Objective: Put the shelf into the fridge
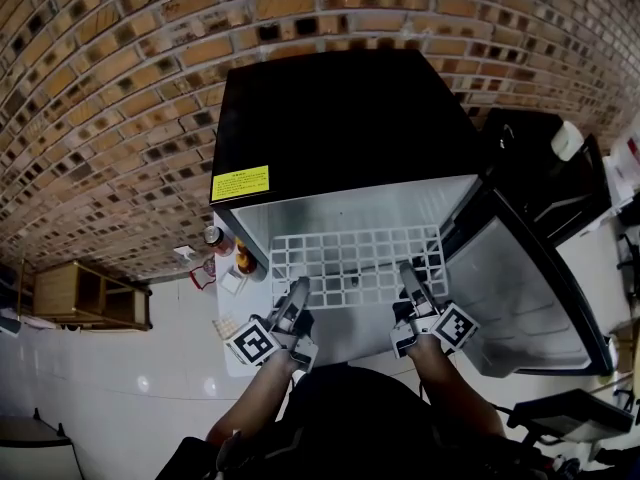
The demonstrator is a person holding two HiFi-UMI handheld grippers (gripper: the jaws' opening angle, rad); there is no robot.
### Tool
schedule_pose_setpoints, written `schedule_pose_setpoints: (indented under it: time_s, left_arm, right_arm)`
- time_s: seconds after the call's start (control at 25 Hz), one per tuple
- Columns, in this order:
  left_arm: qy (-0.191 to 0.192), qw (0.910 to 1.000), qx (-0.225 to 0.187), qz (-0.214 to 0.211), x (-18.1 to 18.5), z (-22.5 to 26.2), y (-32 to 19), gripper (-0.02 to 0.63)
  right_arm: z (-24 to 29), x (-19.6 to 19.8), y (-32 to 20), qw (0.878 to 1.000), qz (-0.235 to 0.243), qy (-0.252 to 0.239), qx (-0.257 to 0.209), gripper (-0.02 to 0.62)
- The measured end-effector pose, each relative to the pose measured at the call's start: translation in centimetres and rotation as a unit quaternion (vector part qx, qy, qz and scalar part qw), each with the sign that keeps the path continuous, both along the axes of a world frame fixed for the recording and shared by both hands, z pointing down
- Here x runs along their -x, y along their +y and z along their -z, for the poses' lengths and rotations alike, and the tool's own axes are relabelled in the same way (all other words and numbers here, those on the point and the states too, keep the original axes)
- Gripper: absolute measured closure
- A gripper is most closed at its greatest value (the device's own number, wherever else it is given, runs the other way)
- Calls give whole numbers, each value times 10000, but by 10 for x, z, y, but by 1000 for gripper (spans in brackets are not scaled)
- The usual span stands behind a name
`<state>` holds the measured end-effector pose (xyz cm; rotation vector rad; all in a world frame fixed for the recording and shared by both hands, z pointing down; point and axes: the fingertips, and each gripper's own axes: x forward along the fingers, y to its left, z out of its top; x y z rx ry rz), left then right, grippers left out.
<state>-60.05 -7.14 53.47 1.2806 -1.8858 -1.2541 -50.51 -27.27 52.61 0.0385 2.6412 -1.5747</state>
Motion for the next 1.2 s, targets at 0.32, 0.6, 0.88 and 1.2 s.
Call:
schedule_pose_setpoints:
  time_s: [0.32,0.6,0.88,1.2]
  left_arm:
    - [56,10000,-44,20,3,3,-1,537]
    - [77,9999,-98,33,4,7,0,534]
    - [151,9996,-232,83,5,7,-1,532]
    - [355,9992,-108,144,11,5,-2,540]
  right_arm:
    - [2,3,-4,9997,-176,192,43,515]
    - [-4,1,-5,9968,-494,532,347,517]
    - [1,0,-5,9964,-541,575,319,517]
    - [3,1,-5,9960,-596,550,387,526]
